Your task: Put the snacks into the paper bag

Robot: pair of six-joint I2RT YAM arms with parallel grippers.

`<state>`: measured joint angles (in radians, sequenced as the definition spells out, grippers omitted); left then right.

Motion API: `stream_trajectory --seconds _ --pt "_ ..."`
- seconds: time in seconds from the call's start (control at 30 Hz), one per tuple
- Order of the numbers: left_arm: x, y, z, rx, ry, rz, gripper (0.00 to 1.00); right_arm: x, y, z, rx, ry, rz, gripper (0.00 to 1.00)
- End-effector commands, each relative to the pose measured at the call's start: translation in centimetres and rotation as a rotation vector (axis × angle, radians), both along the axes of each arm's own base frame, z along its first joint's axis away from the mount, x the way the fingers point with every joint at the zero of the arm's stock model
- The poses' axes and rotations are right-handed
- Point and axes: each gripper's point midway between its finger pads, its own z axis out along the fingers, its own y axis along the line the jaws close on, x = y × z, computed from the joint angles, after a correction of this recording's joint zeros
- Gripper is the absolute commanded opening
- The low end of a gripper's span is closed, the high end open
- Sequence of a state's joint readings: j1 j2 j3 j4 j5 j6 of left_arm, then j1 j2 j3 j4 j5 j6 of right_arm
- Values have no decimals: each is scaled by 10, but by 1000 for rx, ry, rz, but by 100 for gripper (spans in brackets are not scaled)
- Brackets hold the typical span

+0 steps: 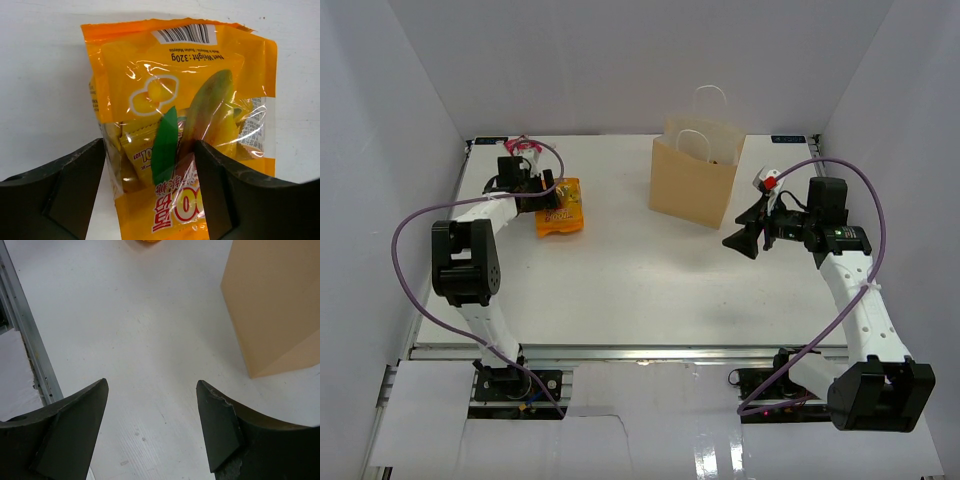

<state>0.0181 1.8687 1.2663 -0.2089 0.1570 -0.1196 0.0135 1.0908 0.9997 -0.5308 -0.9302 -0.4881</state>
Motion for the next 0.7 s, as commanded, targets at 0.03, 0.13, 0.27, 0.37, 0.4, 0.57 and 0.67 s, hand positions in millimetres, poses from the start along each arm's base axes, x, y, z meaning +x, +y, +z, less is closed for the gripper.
stream_trajectory --seconds 0.03,0.13,0.27,0.37,0.4,0.57,0.67 --pt "17 -10 19 -91 -69 -39 73 -6 3 6 18 -18 33 77" --pt "12 -12 15 -130 -55 -54 54 -15 9 9 41 -22 99 77" --pt "3 -15 20 -191 -74 -65 24 -44 21 16 100 -47 271 77" --pt "-8 -24 34 -238 -118 -107 10 -53 29 11 77 -47 319 76" --pt "-11 -28 48 -251 -152 -127 5 -56 35 8 68 -35 339 76" --pt "-47 -64 93 -397 -260 -298 0 -53 57 -6 -3 30 338 71" --pt "-85 -87 123 -504 -325 -395 0 -53 78 -16 -73 35 328 70"
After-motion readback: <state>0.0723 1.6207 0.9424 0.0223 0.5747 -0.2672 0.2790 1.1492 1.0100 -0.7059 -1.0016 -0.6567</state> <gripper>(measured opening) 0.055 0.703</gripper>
